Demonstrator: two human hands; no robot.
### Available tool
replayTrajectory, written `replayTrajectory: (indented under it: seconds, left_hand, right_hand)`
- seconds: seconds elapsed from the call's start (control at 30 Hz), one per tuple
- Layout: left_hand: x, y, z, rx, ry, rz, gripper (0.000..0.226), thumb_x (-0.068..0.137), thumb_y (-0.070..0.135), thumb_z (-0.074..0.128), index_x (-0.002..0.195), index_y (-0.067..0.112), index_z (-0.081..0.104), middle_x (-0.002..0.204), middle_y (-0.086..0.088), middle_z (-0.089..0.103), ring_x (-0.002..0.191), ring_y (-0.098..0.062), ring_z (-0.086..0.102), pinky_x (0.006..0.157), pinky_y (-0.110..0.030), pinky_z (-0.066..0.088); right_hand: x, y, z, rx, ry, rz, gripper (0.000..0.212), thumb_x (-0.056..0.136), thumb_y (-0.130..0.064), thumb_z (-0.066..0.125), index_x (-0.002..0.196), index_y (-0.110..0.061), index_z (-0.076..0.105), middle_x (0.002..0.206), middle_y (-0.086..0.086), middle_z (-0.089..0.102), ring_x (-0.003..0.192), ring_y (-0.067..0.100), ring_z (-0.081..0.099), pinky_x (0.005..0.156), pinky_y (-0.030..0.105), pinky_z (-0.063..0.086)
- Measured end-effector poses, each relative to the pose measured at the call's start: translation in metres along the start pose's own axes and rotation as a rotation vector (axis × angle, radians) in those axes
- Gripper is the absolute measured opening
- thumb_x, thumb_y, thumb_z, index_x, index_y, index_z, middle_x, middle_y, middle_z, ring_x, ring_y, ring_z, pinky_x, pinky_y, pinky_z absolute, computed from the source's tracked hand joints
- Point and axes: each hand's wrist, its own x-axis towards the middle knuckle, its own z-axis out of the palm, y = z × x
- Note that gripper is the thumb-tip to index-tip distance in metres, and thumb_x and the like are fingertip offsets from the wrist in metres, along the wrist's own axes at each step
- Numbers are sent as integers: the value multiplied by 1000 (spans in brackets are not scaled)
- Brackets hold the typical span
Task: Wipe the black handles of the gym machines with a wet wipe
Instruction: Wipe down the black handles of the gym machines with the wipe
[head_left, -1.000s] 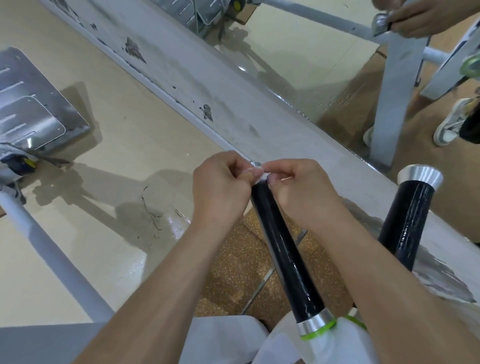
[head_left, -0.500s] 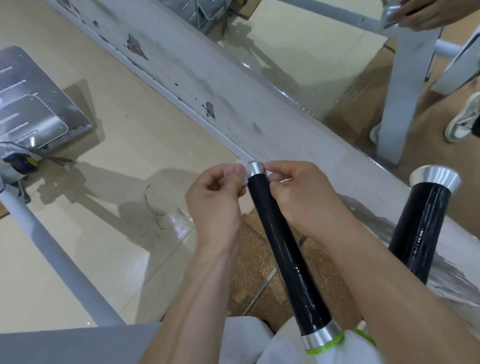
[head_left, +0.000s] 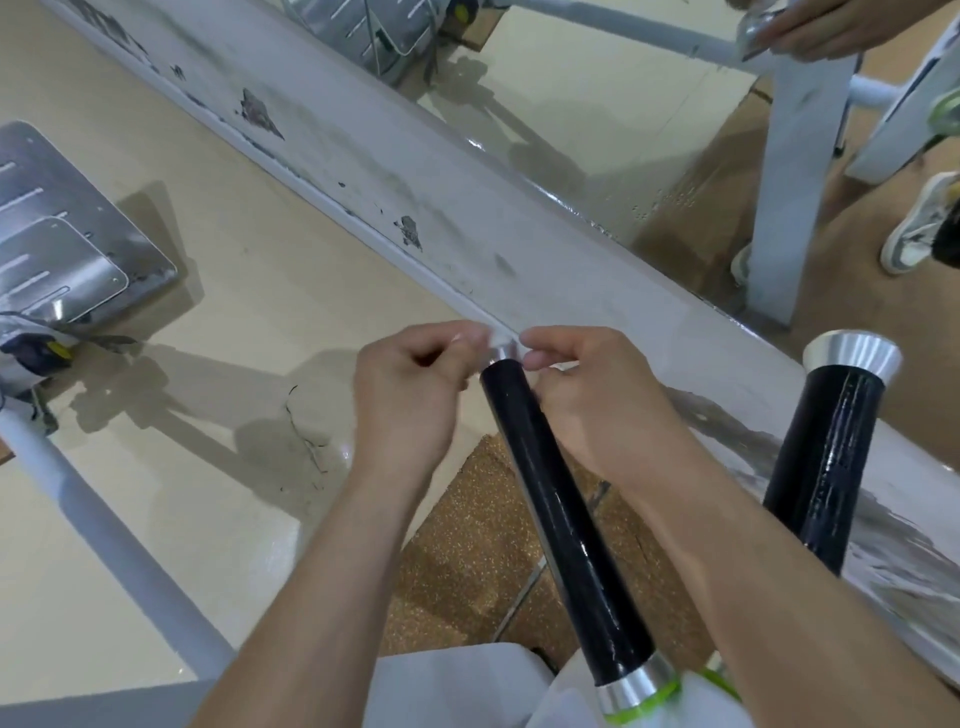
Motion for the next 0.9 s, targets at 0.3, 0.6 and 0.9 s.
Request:
replayTrajectory:
  seconds: [0.3,0.6,0.9]
  left_hand:
    - [20,34,11,777,-347,330,14,86,29,64,84,22,76,77,1,70,81,-17,61,63,-27,43]
    - [3,34,-15,551,-366,341,25,83,14,64,102,28,73,89,5,74,85,-10,66,80,-24,50]
    - [-25,6,-21,374,-333,203,32,87,17,67,118,23,67,130,22,49,106,-11,61,95,-28,49]
  right_hand:
    - [2,5,-5,0,105,-11,25,89,-13,56,109,-22,70,87,-3,66,69,7,56,57,17,42]
    - [10,-7,-15,-53,-25,0,22,69,-31,82,80,-15,71,65,7,69,61,22,71,61,24,57]
    - [1,-7,-18,-269,-58,8,18,78,-3,69,70,-19,65,77,6,68,76,25,70,75,38,60]
